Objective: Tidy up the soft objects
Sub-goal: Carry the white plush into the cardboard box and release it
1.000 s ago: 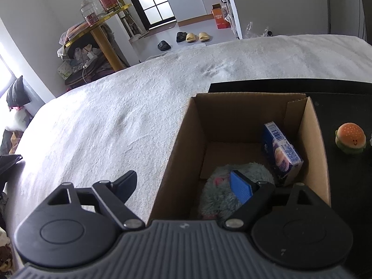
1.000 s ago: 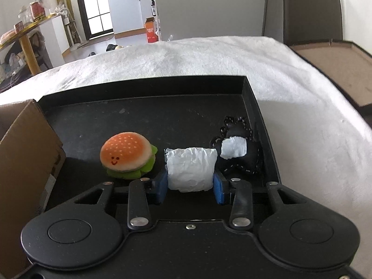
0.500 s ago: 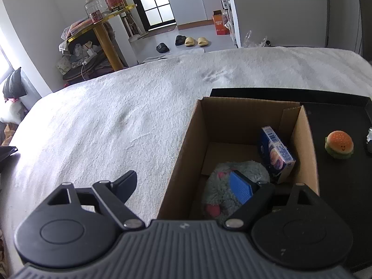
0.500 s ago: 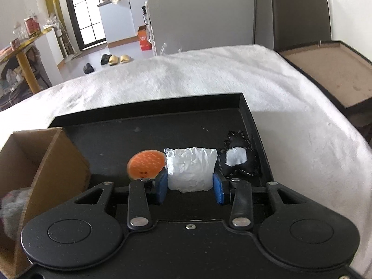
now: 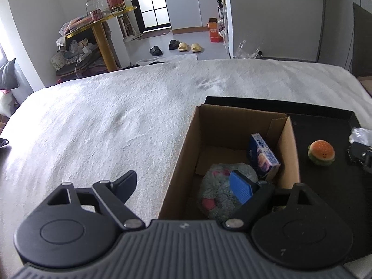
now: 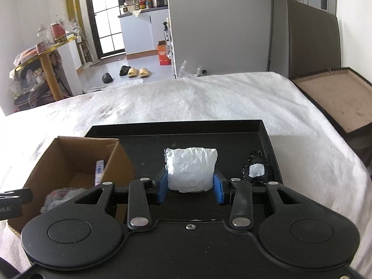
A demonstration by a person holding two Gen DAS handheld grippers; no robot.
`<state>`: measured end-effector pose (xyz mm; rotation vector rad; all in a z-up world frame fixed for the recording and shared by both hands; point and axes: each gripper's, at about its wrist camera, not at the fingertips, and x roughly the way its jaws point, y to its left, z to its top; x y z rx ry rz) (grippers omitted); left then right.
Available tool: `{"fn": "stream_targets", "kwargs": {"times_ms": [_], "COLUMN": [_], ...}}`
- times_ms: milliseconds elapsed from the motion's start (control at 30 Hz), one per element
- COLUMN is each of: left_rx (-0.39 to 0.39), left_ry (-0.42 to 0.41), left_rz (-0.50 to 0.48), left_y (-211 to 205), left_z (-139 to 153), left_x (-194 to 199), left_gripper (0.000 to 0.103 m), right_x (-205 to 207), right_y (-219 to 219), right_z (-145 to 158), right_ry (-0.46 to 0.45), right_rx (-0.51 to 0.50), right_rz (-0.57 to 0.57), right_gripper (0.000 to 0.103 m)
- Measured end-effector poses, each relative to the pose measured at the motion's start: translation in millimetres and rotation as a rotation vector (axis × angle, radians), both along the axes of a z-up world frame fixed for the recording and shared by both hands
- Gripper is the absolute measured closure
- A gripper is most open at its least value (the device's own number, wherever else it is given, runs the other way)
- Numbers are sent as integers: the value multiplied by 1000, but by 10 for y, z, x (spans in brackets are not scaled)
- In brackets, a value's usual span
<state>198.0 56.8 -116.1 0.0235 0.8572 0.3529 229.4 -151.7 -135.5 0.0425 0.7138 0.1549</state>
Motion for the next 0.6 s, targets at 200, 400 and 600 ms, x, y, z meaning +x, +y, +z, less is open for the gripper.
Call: {"fn": "stream_targets", "kwargs": {"times_ms": [200,400,600], "left_rx": [-29,-49,-80], "left_ry": [-18,-40,-47], "left_rz": [-5,-9,-11], "left_y": [37,113,178], "left_z": [39,58,20], "left_x": [-74,-115,-114], "left_gripper": [17,17,18], "right_x": [-70,-139,-193], "right_y": [170,332,499], "right_z": [123,216,305], "right_ry": [-13,-41,-58], "right_rx": [22,52,67], "right_rz": [41,96,186], "right_gripper": [64,64,64]}}
